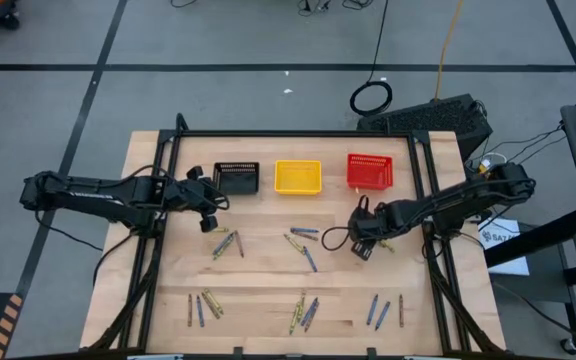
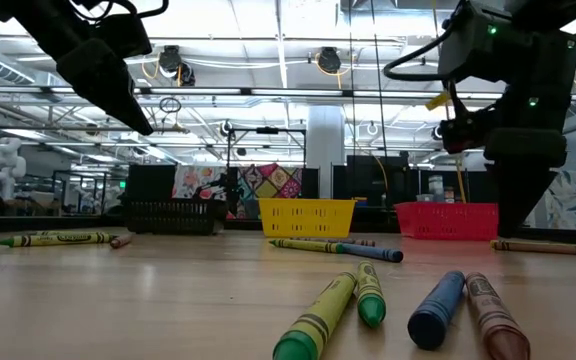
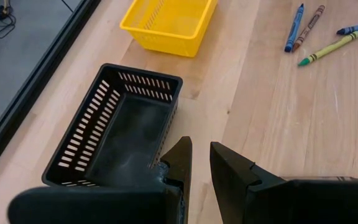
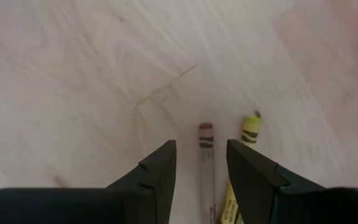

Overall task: Sort crayons
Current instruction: Put the brown crayon into the red bin

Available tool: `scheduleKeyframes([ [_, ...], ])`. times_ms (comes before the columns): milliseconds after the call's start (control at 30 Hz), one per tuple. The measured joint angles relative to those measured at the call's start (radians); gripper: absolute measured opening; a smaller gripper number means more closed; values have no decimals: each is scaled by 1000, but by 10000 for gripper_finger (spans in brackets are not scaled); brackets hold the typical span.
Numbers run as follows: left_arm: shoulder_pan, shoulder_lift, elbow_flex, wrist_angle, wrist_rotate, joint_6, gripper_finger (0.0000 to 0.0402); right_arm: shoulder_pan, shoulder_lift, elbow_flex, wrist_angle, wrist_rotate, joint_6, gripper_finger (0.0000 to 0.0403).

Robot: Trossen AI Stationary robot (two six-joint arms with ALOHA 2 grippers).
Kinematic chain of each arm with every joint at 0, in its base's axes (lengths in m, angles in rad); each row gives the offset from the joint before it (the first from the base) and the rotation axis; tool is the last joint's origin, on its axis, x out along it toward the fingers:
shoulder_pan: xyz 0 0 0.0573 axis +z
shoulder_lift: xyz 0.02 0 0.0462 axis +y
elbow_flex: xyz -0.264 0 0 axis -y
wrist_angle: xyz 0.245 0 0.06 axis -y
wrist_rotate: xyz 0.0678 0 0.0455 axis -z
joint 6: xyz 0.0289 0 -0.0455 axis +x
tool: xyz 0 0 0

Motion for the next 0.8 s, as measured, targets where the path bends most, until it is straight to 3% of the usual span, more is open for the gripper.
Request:
scheduleKeyframes([
  [200,0,0,0,0,0,0,63,-2,0,0,-8,34,-37,128],
  [800,0,0,0,0,0,0,63,-2,1,-60,23,4,-23,125],
])
